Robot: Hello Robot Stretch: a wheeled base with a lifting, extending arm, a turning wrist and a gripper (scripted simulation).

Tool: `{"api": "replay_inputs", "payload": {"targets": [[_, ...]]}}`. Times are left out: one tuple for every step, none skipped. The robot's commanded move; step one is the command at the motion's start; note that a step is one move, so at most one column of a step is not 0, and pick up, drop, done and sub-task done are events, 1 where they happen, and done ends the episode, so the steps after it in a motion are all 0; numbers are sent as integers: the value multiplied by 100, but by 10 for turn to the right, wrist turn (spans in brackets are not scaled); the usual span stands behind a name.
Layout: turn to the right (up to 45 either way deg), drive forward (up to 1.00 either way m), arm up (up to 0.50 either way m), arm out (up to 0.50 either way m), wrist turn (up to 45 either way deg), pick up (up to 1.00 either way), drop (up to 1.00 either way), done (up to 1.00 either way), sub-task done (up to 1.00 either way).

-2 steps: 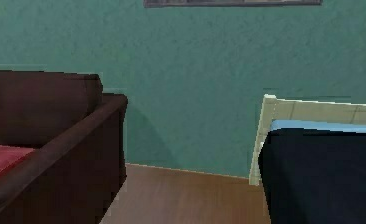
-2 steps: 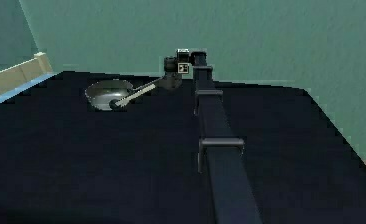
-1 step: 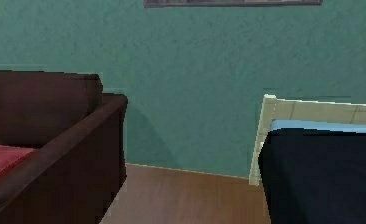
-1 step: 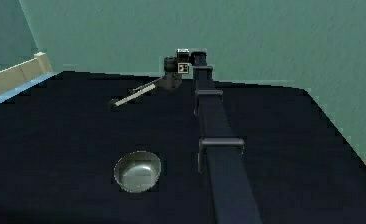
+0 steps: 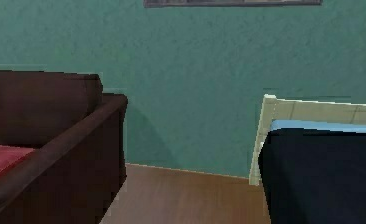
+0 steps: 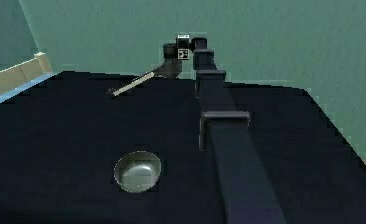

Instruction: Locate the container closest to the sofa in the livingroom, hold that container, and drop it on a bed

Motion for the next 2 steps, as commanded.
{"api": "replay_inputs", "payload": {"targets": [[0,0,0,-8,0,0,0,0,0],[0,0,0,0,0,0,0,100,0]]}}
